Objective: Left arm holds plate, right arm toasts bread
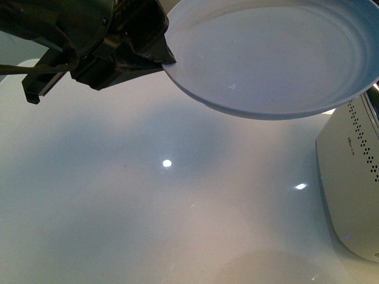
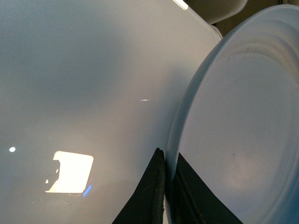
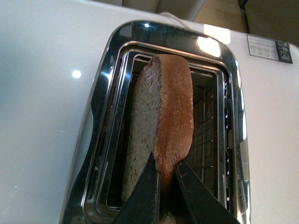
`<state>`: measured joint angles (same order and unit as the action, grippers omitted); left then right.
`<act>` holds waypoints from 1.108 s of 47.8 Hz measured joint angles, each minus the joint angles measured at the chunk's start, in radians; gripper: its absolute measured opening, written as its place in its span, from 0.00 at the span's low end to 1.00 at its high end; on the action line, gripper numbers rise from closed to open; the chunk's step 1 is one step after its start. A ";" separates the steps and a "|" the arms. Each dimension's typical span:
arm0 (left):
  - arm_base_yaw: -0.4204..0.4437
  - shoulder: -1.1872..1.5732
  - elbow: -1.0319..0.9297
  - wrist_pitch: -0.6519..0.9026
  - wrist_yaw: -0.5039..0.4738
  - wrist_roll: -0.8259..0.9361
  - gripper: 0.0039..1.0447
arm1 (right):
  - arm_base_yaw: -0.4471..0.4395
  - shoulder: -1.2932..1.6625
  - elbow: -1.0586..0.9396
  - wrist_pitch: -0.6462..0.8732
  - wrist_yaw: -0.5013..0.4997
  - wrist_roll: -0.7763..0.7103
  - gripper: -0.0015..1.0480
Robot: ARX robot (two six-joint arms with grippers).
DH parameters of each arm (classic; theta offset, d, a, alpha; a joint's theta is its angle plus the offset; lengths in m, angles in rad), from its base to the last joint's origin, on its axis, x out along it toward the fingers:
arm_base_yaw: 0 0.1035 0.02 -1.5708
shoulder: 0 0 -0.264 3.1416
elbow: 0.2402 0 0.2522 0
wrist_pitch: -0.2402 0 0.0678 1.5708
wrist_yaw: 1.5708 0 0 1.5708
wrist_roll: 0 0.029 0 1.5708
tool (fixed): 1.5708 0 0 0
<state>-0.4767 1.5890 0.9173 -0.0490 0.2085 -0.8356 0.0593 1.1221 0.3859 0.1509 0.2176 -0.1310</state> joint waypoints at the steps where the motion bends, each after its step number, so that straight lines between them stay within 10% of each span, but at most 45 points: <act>1: 0.000 0.000 0.000 0.000 0.000 0.000 0.03 | 0.001 0.006 -0.002 0.005 0.000 0.003 0.03; 14: 0.000 0.000 0.000 0.000 0.000 0.000 0.03 | 0.015 0.061 -0.023 0.058 0.004 0.033 0.03; 43: 0.000 0.000 0.000 0.000 0.000 0.000 0.03 | -0.038 -0.261 -0.108 0.018 0.029 0.217 0.91; 53: 0.000 0.000 0.000 0.000 0.000 0.000 0.03 | -0.047 -0.422 -0.140 -0.003 0.049 0.269 0.92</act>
<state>-0.4770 1.5890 0.9173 -0.0490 0.2089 -0.8356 0.0128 0.7006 0.2455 0.1478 0.2665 0.1375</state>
